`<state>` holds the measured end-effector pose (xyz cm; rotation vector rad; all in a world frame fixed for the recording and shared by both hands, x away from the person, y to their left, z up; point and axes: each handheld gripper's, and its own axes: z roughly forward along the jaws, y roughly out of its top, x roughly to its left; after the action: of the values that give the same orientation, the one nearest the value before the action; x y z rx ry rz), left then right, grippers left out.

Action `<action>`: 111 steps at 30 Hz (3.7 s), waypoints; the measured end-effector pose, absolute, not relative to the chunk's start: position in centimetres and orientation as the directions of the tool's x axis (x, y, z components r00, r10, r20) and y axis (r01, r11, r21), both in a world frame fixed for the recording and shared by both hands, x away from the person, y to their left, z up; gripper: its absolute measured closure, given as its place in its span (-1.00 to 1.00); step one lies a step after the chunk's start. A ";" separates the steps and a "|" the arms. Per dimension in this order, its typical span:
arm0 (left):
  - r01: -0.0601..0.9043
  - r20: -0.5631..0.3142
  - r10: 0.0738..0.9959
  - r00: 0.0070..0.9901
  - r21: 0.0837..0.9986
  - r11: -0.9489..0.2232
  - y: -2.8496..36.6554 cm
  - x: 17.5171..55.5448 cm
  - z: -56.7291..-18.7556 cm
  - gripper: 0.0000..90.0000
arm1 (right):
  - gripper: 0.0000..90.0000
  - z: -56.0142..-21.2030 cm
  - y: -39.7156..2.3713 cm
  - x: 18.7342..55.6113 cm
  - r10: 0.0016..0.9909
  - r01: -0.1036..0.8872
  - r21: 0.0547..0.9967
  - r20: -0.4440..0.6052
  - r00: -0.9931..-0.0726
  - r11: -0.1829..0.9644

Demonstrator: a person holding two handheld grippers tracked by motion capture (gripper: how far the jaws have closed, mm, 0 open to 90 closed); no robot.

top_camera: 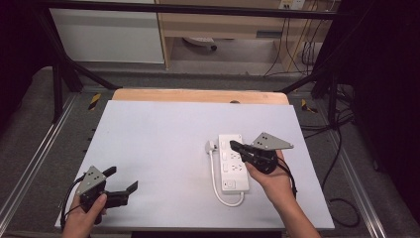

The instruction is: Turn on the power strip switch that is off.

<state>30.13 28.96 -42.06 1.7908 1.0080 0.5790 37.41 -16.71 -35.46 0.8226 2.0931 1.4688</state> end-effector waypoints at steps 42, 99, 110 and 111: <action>0.380 -0.046 0.834 0.550 0.903 -0.201 28.7 30.2 -42.1 -0.88 | 1.00 -41.0 -15.9 38.5 0.698 0.364 0.886 0.066 -0.713 0.287; 0.380 -0.039 0.828 0.560 0.900 -0.214 28.6 30.2 -42.1 -0.88 | 1.00 -43.6 -14.9 38.3 0.694 0.441 0.810 0.059 -0.718 0.387; 0.380 -0.040 0.827 0.560 0.900 -0.214 28.7 30.2 -42.1 -0.88 | 1.00 -43.7 -14.9 38.3 0.695 0.446 0.806 0.060 -0.716 0.390; 0.380 -0.039 0.827 0.560 0.900 -0.214 28.7 30.2 -42.1 -0.88 | 1.00 -43.7 -14.9 38.3 0.695 0.446 0.805 0.061 -0.716 0.390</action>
<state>30.16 28.65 -42.06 1.8147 0.9920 0.5726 38.32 -14.93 -43.71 1.0014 2.3654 1.2369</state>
